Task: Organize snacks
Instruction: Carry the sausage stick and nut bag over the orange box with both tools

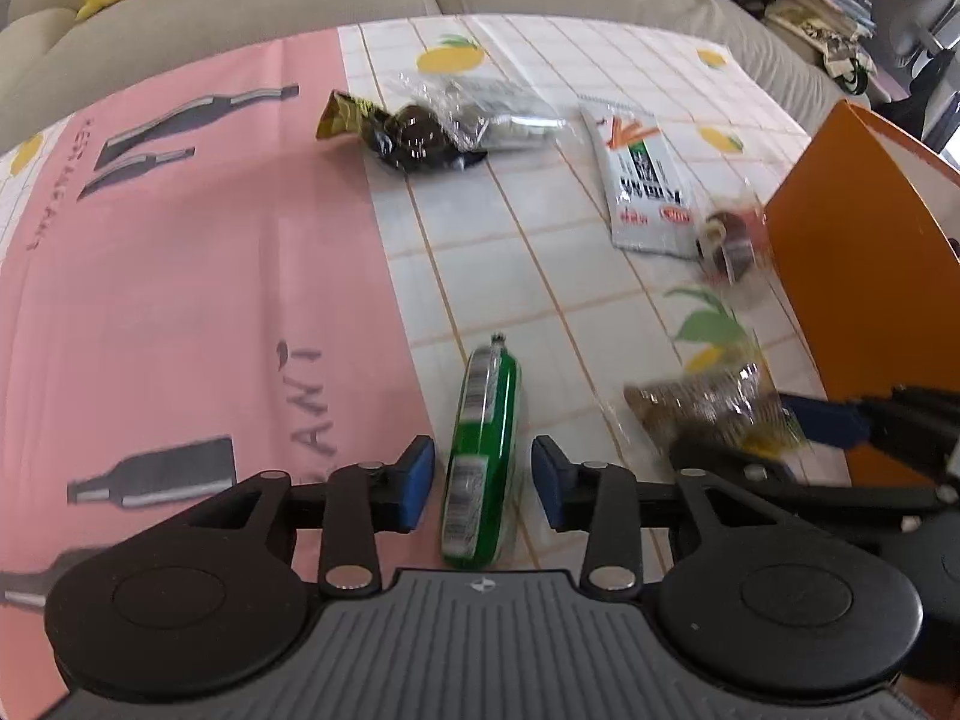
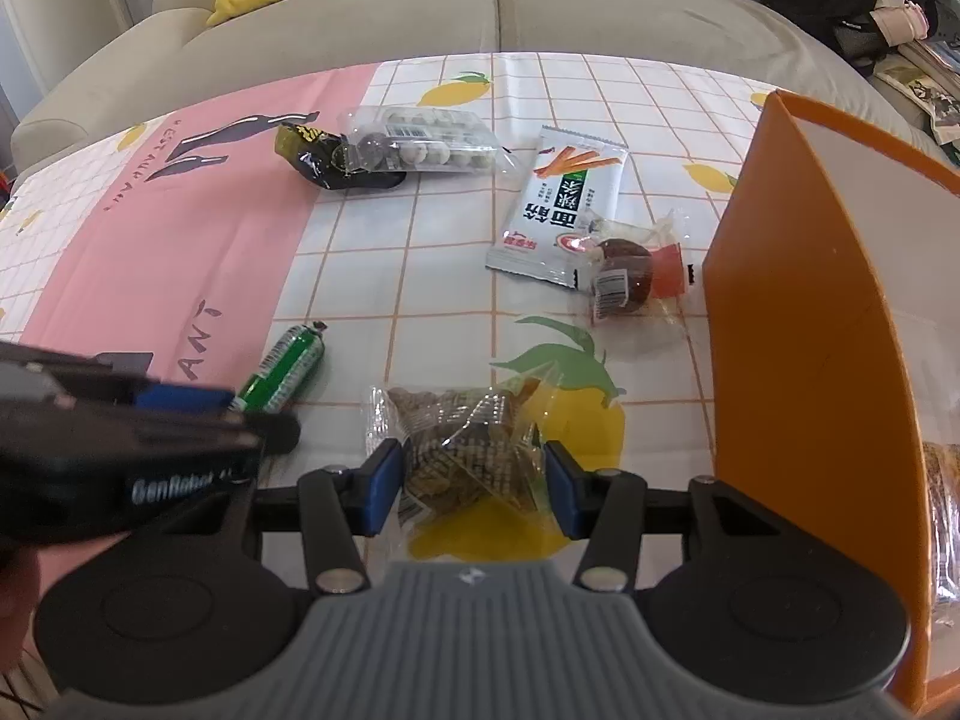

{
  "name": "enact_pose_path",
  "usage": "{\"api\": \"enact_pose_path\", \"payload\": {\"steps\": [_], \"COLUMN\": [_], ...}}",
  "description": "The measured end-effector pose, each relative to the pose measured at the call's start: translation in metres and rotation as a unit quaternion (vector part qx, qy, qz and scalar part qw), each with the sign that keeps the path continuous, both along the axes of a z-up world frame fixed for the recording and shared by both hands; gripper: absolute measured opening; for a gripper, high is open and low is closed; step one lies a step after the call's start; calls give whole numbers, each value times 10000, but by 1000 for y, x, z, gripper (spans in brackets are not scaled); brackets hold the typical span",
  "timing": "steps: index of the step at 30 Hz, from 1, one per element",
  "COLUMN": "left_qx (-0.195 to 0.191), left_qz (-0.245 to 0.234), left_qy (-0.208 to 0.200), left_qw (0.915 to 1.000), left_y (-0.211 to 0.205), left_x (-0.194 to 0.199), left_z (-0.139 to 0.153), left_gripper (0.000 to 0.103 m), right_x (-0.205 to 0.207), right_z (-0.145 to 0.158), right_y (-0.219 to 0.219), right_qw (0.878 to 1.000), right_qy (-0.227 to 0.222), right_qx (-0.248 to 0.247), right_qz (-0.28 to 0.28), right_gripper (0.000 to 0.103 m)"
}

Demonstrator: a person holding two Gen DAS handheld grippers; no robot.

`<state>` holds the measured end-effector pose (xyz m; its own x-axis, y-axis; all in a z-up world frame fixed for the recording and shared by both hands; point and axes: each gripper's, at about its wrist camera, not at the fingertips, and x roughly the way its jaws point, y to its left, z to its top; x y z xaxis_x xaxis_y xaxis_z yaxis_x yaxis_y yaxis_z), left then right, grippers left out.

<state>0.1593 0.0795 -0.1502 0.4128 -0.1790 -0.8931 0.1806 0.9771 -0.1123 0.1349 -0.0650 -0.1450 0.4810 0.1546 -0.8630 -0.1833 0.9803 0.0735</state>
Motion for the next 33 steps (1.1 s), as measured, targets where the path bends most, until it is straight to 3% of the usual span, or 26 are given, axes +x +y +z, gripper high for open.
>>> {"api": "enact_pose_path", "payload": {"steps": [2,5,13,27,33], "left_qx": [52,138,-10,-705,-1047], "left_qz": [-59,-45,197,508,375], "left_qy": [-34,-66,-140,-636,-915], "left_qw": [10000,9999,9997,9942,9896], "left_y": [-2,-3,0,2,-15], "left_x": [1,-1,-13,-49,-53], "left_z": [0,-1,11,99,141], "left_gripper": [42,26,25,25,25], "right_x": [0,-1,-3,-43,-56], "right_z": [0,0,5,85,124], "right_y": [0,0,-5,-36,-67], "right_qw": [10000,10000,9999,9941,9911], "right_qy": [2,-6,4,-568,-850], "right_qx": [-11,-31,132,929,1020], "right_qz": [11,21,-55,5,25], "right_gripper": [50,50,49,49,49]}}
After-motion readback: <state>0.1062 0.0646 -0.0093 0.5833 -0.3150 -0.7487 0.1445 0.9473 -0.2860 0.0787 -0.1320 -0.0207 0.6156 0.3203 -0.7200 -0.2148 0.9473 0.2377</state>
